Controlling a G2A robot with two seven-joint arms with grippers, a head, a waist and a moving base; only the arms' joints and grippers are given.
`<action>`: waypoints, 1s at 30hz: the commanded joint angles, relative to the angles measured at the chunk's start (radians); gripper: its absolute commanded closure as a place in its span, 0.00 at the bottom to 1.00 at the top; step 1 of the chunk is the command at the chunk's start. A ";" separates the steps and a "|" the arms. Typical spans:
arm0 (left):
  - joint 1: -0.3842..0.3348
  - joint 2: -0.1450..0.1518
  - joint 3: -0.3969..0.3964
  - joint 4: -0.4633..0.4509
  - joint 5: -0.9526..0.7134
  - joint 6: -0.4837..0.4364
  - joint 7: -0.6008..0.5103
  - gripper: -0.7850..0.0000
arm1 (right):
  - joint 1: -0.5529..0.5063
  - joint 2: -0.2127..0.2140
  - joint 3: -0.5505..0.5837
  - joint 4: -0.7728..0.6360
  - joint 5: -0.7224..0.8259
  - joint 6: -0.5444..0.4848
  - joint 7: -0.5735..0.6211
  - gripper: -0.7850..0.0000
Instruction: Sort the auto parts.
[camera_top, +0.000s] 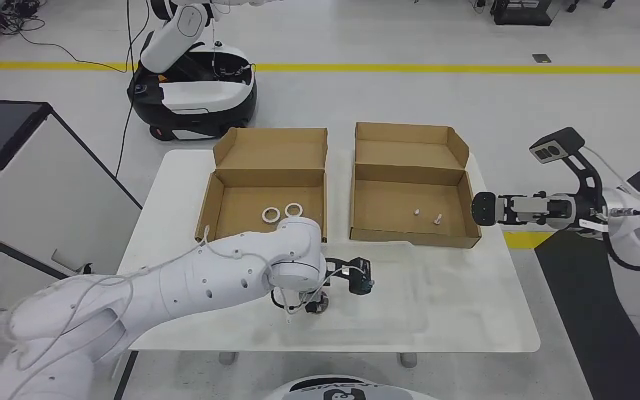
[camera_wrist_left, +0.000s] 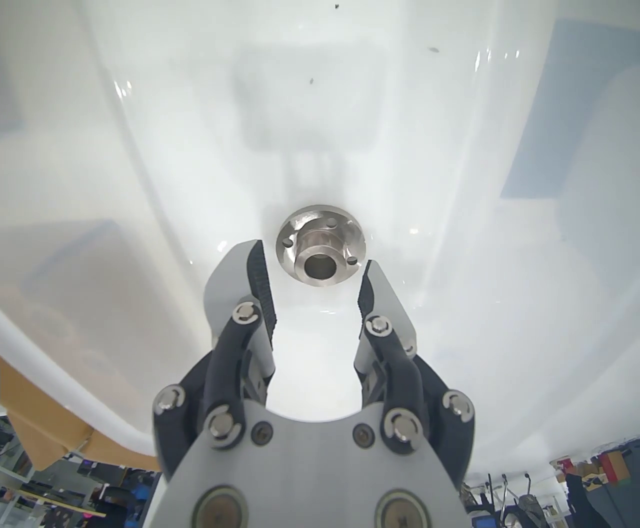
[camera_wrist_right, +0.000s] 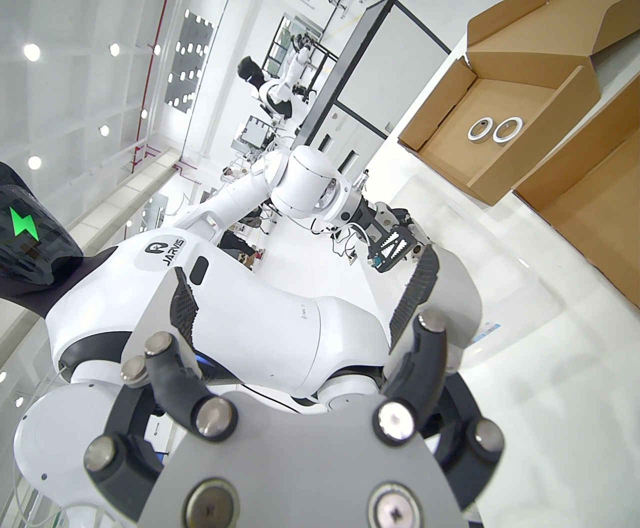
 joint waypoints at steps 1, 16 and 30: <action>0.007 -0.003 0.000 0.008 0.000 -0.001 0.001 0.50 | 0.000 0.000 0.000 0.000 0.000 0.000 0.000 0.00; 0.023 -0.015 0.000 0.041 0.027 0.003 -0.003 0.72 | 0.000 0.000 0.000 0.000 0.000 0.000 0.000 0.00; 0.001 -0.049 0.000 0.082 0.033 -0.016 0.016 0.70 | 0.000 0.000 0.000 0.000 0.000 0.000 0.000 0.00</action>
